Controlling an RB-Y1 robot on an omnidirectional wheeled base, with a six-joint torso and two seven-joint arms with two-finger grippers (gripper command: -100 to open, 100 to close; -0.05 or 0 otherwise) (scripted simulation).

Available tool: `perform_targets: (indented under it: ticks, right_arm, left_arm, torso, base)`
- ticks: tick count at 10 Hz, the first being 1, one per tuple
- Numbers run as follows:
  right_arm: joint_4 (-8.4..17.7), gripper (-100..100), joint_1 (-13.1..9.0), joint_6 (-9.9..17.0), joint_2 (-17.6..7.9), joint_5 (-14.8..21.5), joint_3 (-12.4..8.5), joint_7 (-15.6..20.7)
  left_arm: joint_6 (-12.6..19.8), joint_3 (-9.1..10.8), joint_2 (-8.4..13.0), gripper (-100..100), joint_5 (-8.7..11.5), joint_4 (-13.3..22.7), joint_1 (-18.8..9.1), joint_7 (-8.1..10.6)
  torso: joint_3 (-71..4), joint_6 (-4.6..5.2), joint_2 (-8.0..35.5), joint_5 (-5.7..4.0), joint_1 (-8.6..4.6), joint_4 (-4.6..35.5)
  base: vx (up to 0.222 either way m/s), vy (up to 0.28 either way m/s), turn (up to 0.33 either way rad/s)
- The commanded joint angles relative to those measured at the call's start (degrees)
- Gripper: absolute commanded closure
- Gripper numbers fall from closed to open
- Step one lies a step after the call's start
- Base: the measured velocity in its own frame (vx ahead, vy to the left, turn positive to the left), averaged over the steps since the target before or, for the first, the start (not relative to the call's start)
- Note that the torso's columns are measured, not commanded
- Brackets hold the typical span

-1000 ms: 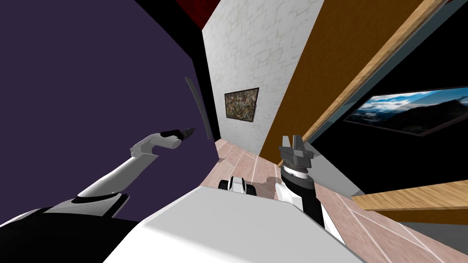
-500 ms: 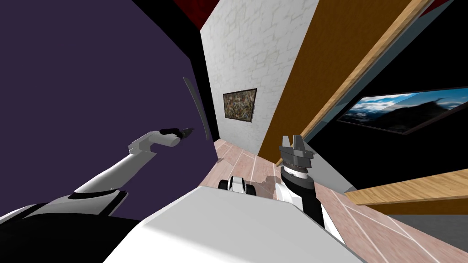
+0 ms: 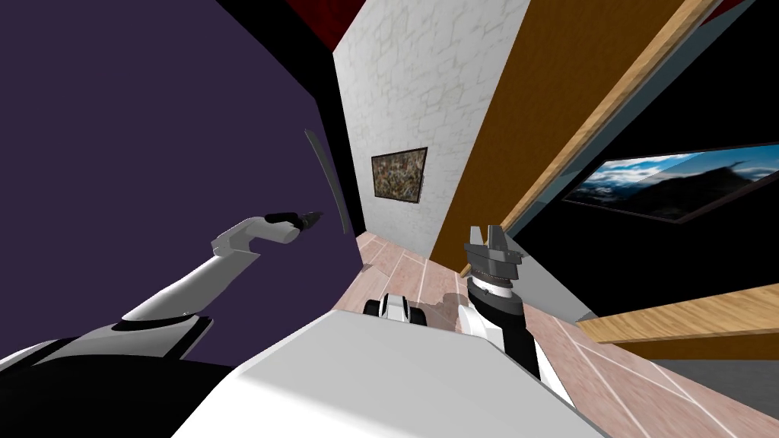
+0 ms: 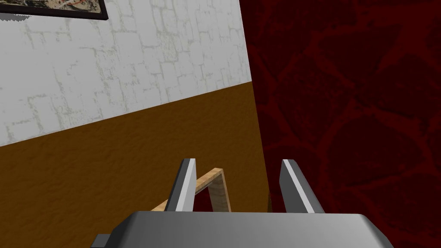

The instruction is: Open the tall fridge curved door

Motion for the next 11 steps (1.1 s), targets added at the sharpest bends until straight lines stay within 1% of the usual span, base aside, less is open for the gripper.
perform_targets:
  ticks: [1,2,3,5,7,8,11]
  right_arm:
    - [0.0,0,0.0,0.0,0.0,0.0,0.0,0.0]
    - [0.0,0,0.0,0.0,0.0,0.0,0.0,0.0]
    - [0.0,0,0.0,0.0,0.0,0.0,0.0,0.0]
    - [0.0,0,0.0,0.0,0.0,0.0,0.0,0.0]
    - [0.0,0,0.0,0.0,0.0,0.0,0.0,0.0]
    - [0.0,0,0.0,0.0,0.0,0.0,0.0,0.0]
    - [0.0,0,0.0,0.0,0.0,0.0,0.0,0.0]
  left_arm:
    - [1.6,1.75,2.7,-100,3.2,-2.8,-1.4,0.70]
    - [2.2,2.40,3.6,-100,4.4,-3.8,-1.9,0.97]
    - [2.5,2.72,4.1,-100,5.0,-4.3,-2.2,1.11]
    - [2.5,2.72,4.1,-100,5.0,-4.3,-2.2,1.11]
    - [3.7,4.15,6.2,-100,7.7,-6.4,-3.4,1.74]
    - [3.7,4.15,6.2,-100,7.7,-6.4,-3.4,1.74]
    - [5.0,5.74,8.5,-100,10.7,-8.7,-4.8,2.47]
  torso:
    - [0.1,-0.10,0.1,0.39,-0.12,-0.3]
    - [0.4,-0.31,0.4,0.75,-0.21,-0.5]
    - [0.3,-0.14,0.3,0.65,-0.07,-0.4]
    - [0.2,-0.11,0.2,0.47,-0.29,-0.4]
    - [0.2,-0.20,0.2,0.60,-0.27,-0.5]
    - [0.3,-0.21,0.2,0.77,-0.20,-0.5]
    - [0.1,-0.12,0.1,0.66,-0.03,-0.5]
  base:
    - [0.044,0.113,-0.140]
    - [0.062,0.108,-0.079]
    - [0.031,0.068,-0.073]
    - [0.000,0.022,-0.002]
    - [0.052,0.064,-0.110]
    - [0.043,0.075,-0.026]
    - [0.016,0.082,-0.096]
